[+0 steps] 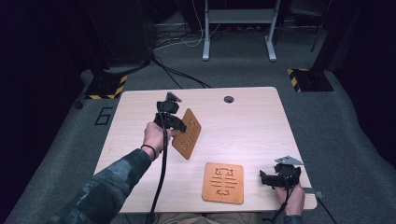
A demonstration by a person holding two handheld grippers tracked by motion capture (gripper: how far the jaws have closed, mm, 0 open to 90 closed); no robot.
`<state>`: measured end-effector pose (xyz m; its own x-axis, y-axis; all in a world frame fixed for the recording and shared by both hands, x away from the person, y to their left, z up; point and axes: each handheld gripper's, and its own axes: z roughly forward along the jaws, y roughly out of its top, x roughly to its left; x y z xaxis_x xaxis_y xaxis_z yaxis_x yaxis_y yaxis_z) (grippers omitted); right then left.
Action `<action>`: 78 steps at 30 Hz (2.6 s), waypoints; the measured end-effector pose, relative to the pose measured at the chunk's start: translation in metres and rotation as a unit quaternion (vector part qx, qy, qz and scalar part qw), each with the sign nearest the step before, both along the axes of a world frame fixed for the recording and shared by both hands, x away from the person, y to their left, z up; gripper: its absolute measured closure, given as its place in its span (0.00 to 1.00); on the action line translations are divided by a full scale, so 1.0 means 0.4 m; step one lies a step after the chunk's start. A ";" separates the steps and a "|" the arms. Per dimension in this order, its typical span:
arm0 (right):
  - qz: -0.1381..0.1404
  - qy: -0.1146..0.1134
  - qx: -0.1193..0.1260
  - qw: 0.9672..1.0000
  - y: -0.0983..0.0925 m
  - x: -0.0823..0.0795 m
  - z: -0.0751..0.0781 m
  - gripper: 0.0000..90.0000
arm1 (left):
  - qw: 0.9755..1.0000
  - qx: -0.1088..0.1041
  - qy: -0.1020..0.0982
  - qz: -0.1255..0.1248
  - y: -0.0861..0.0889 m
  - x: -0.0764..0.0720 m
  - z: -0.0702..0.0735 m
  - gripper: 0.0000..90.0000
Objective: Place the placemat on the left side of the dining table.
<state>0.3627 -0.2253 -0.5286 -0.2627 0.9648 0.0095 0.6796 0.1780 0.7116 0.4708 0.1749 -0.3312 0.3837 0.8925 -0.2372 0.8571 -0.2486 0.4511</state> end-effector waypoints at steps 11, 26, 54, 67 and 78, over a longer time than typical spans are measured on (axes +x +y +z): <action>0.001 -0.002 -0.001 1.000 -0.001 0.000 0.000 0.01 | 0.999 0.004 0.008 0.051 0.105 0.036 -0.016 0.96; 0.000 -0.002 -0.002 1.000 -0.001 0.000 -0.001 0.01 | 0.993 0.021 0.016 0.113 0.252 0.082 -0.060 0.96; -0.002 -0.003 -0.002 1.000 0.000 -0.001 -0.001 0.01 | 0.986 0.038 0.048 0.158 0.361 0.122 -0.128 0.96; -0.004 -0.004 -0.003 1.000 0.001 -0.002 -0.001 0.01 | 0.983 0.027 0.061 0.169 0.389 0.136 -0.146 0.96; -0.004 -0.004 -0.003 1.000 0.001 -0.002 -0.001 0.01 | 0.982 0.044 0.060 0.171 0.379 0.141 -0.148 0.95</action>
<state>0.3620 -0.2249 -0.5290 -0.2550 0.9669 0.0011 0.6753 0.1773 0.7159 0.5274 0.3263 -0.3904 0.0314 0.9834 -0.1789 0.9429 0.0302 0.3318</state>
